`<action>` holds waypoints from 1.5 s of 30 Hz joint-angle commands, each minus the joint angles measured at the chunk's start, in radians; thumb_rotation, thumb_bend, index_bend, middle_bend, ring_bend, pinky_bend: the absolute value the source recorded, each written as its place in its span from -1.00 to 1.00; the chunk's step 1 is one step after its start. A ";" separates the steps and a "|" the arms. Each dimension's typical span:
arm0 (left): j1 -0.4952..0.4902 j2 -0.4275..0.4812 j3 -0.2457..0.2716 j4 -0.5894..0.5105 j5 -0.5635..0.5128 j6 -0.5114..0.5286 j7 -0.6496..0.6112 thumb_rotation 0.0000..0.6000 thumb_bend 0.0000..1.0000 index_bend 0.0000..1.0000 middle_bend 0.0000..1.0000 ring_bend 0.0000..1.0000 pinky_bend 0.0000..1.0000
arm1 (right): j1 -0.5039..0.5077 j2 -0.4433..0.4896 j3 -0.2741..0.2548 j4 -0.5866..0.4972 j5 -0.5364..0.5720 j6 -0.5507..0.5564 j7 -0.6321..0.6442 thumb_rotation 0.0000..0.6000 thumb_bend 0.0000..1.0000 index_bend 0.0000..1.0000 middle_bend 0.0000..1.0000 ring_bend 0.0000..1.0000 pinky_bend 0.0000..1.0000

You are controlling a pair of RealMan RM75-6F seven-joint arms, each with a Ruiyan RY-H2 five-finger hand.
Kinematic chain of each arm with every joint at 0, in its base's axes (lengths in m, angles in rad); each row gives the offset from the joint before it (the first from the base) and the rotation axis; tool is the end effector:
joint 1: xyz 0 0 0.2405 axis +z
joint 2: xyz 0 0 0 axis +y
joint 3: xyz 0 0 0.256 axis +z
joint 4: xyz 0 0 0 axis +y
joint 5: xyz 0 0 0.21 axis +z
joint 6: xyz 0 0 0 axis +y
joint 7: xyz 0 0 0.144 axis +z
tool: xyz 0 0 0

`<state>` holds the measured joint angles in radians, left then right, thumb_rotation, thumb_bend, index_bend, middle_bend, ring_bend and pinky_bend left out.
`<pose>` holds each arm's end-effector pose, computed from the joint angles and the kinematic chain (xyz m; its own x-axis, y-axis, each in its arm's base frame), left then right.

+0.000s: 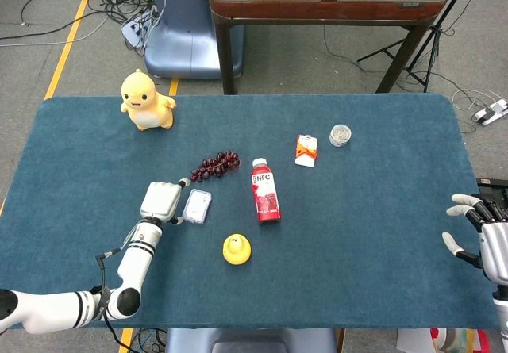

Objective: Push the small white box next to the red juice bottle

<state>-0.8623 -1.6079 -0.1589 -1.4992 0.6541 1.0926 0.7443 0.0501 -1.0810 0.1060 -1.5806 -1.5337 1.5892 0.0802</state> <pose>-0.1485 0.3565 -0.0259 0.5859 0.2888 0.7572 0.8102 -0.1896 -0.5546 -0.3100 -0.1808 0.1939 0.3793 0.1457 0.9137 -0.9222 -0.0204 0.3861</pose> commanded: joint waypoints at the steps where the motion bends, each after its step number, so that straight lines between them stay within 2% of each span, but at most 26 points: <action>1: -0.006 -0.009 -0.002 0.010 -0.005 -0.006 0.007 1.00 -0.78 -0.53 1.00 0.97 1.00 | -0.001 0.001 0.000 -0.001 -0.001 0.002 0.002 1.00 -0.58 -0.11 -0.38 -0.59 -0.26; 13: -0.009 -0.010 -0.009 0.009 0.003 0.010 0.026 1.00 -0.78 -0.53 1.00 0.97 1.00 | -0.002 0.003 0.000 -0.001 -0.002 0.003 0.005 1.00 -0.58 -0.11 -0.38 -0.59 -0.26; 21: -0.021 0.006 -0.011 0.054 -0.021 -0.007 0.062 1.00 -0.78 -0.53 1.00 0.97 1.00 | -0.003 0.003 0.000 -0.002 -0.002 0.005 0.004 1.00 -0.58 -0.11 -0.38 -0.59 -0.26; 30: -0.052 -0.034 -0.019 0.132 -0.041 -0.037 0.095 1.00 -0.78 -0.53 1.00 0.97 1.00 | -0.004 0.004 0.003 0.000 0.002 0.007 0.009 1.00 -0.58 -0.11 -0.38 -0.59 -0.26; 45: -0.084 -0.078 -0.048 0.161 -0.075 -0.031 0.127 1.00 -0.78 -0.54 1.00 0.97 1.00 | -0.005 0.007 0.005 0.000 0.006 0.007 0.014 1.00 -0.58 -0.11 -0.38 -0.59 -0.26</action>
<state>-0.9457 -1.6846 -0.2057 -1.3395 0.5791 1.0603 0.8711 0.0449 -1.0738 0.1114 -1.5810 -1.5280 1.5959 0.0945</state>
